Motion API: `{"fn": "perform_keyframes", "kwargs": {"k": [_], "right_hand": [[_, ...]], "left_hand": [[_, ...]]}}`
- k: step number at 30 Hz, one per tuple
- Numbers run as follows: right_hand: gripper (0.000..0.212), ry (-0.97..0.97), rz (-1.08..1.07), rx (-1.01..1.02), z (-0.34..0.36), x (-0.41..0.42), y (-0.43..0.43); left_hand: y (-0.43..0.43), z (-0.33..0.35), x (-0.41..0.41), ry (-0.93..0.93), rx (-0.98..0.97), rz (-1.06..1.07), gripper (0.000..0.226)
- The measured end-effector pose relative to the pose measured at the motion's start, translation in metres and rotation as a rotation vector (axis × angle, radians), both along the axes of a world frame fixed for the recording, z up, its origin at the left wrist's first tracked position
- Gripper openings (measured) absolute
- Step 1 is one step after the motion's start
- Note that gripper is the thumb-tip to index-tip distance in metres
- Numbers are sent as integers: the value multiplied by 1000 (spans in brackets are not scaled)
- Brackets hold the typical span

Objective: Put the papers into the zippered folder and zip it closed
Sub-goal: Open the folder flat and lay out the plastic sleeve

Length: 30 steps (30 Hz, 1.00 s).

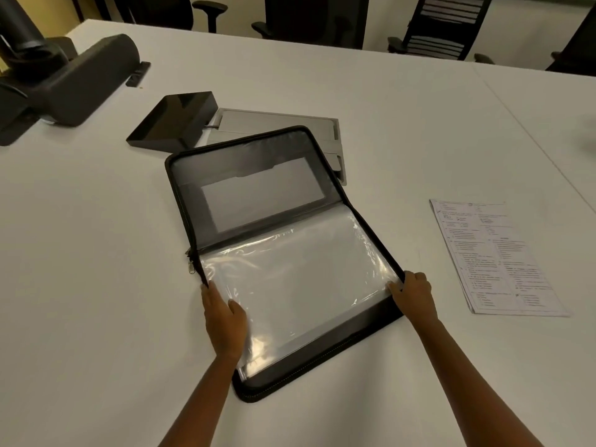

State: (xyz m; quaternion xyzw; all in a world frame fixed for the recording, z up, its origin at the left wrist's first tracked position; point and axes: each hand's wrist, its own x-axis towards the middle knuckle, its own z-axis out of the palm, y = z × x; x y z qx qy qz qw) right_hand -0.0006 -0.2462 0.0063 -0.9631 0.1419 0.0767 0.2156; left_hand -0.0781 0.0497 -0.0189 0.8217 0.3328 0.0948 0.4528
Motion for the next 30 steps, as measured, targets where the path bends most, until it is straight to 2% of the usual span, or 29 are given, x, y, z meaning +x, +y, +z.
{"fn": "perform_keyframes", "kwargs": {"k": [6, 16, 23, 27, 30], "right_hand": [[38, -31, -67, -46, -8, -29, 5], [37, -85, -160, -58, -17, -66, 19], [34, -127, -196, -3, -18, -72, 22], [40, -136, -179, 13, -22, -81, 20], [41, -143, -172, 35, -24, -87, 19]], "left_hand": [[27, 2, 23, -4, -29, -104, 54], [56, 6, 78, 112, 70, -399, 55], [35, -1, 69, 79, 197, -324, 52], [14, -4, 59, 201, 424, -313, 51], [-16, -6, 45, 238, 484, -326, 52]]}}
